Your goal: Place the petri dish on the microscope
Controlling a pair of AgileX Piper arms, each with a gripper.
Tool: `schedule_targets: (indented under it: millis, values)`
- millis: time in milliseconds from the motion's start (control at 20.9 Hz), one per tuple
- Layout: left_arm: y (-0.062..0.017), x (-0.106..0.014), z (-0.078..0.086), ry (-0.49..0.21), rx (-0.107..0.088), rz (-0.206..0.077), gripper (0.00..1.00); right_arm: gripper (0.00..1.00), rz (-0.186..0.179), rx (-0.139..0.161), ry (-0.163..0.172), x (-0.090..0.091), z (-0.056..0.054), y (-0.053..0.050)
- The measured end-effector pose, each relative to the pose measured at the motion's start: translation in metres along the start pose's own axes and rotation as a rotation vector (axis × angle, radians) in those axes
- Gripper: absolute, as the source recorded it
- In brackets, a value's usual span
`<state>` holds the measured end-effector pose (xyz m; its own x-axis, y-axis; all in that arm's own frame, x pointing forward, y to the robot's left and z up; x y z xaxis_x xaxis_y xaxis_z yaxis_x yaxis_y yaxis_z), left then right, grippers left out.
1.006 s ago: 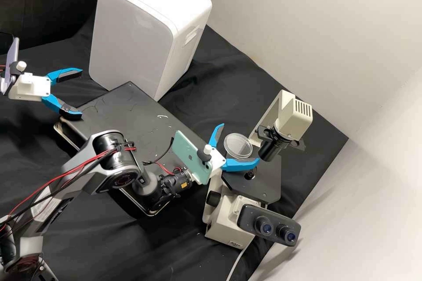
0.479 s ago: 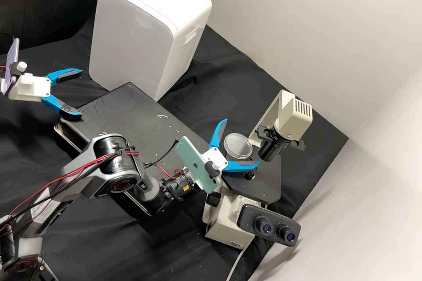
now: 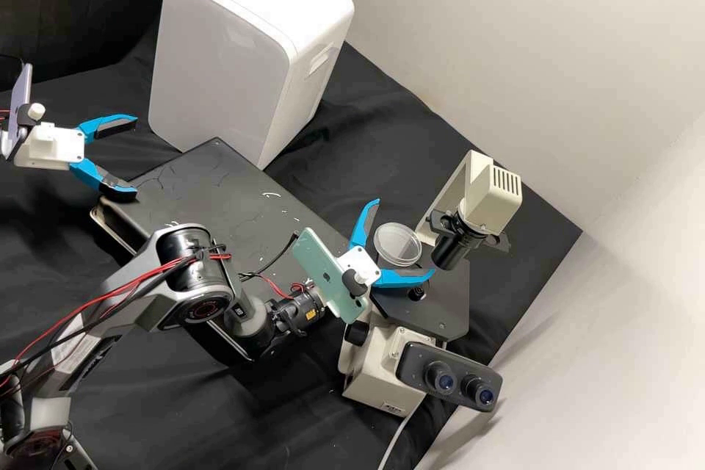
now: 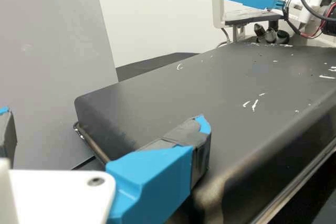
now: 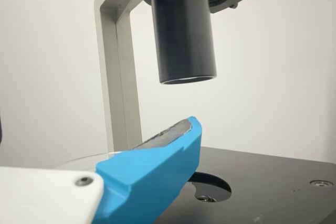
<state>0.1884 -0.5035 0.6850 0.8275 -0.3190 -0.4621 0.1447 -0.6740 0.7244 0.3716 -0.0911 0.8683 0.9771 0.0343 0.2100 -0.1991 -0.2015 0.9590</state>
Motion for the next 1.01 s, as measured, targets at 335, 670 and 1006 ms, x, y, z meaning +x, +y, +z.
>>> schedule_targets:
  millis: [335,670,1006]
  values:
    - [0.0002,0.0,0.0,0.0,0.0,0.002,1.0,1.0,-0.008,-0.017,0.011,-0.003,0.007,0.007]
    - [-0.0009,0.0,0.0,0.0,0.0,-0.003,1.0,1.0,-0.074,-0.093,0.024,-0.007,0.017,0.009]
    - [-0.0017,0.0,0.0,0.001,0.001,-0.006,1.0,1.0,-0.079,-0.106,0.027,-0.007,0.018,0.01]
